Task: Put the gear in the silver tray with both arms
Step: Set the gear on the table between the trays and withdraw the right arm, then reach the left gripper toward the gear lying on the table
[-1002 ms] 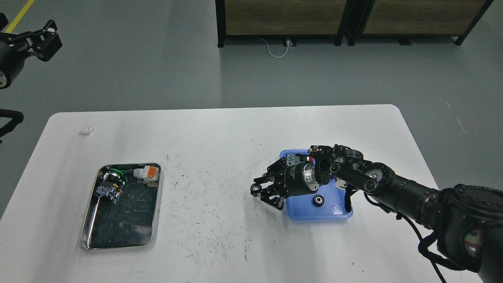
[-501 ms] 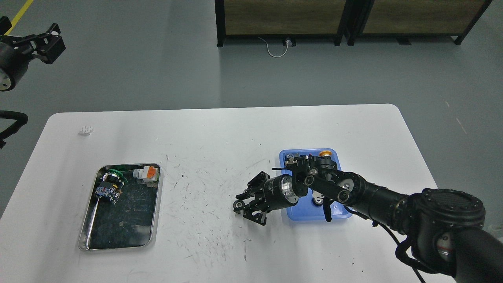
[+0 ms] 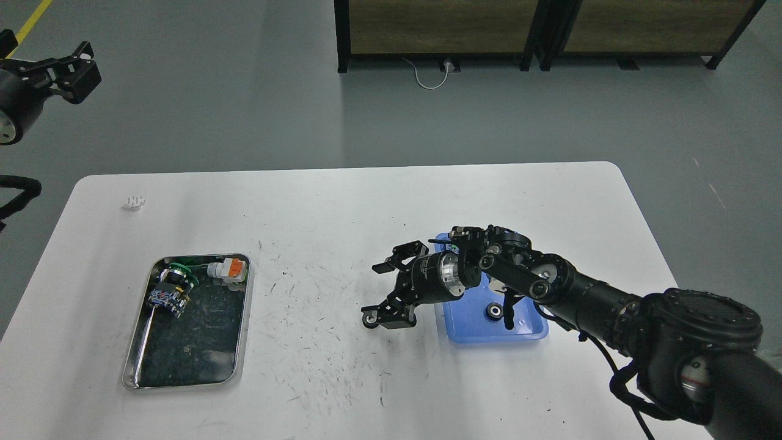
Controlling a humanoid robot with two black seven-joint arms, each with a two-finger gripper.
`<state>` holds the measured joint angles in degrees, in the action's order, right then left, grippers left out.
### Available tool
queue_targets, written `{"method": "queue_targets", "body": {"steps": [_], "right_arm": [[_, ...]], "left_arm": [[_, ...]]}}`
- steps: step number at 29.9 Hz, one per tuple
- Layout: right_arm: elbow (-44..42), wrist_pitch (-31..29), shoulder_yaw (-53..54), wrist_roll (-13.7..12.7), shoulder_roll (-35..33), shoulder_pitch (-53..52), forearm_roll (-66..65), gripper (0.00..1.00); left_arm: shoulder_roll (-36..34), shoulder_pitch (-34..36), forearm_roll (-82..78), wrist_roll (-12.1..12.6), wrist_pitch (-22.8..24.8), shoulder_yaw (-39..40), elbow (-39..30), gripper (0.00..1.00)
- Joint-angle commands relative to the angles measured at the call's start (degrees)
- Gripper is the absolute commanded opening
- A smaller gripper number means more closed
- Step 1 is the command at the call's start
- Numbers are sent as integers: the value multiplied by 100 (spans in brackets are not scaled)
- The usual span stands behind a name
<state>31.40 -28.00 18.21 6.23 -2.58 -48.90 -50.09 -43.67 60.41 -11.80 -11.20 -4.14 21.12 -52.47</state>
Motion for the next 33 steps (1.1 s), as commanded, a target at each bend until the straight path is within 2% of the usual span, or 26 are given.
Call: {"method": "queue_targets", "body": {"steps": [1,7,13,18,23,26,33], "right_arm": [[-55,0,673,1,-321,-137,87,89],[-64,0,1781,1,-787,-374,447,93],[-143,0,2493,1,-1683,-673,1062,98],[-178,189,2871,1,-2272,-664,1379,99],[-336,216,3170,1,-2694,-620,1485,99],[-424,216,3250,10,-2888,-620,1520,99],[-442,339,3259,10,-3090,-620,1573,99]], "left_arm": [[-63,6,-7,-93,448,6,0,99],[-63,-3,-199,-102,616,-38,-9,98],[-2,-240,-718,-278,949,-91,-158,98],[139,-626,-1368,-515,1152,-99,-483,98],[350,-1136,-2088,-559,1310,-161,-1124,98],[578,-1382,-2511,-577,1328,-266,-1353,98],[1518,-1734,-2652,-542,1311,-627,-1345,98]]}}
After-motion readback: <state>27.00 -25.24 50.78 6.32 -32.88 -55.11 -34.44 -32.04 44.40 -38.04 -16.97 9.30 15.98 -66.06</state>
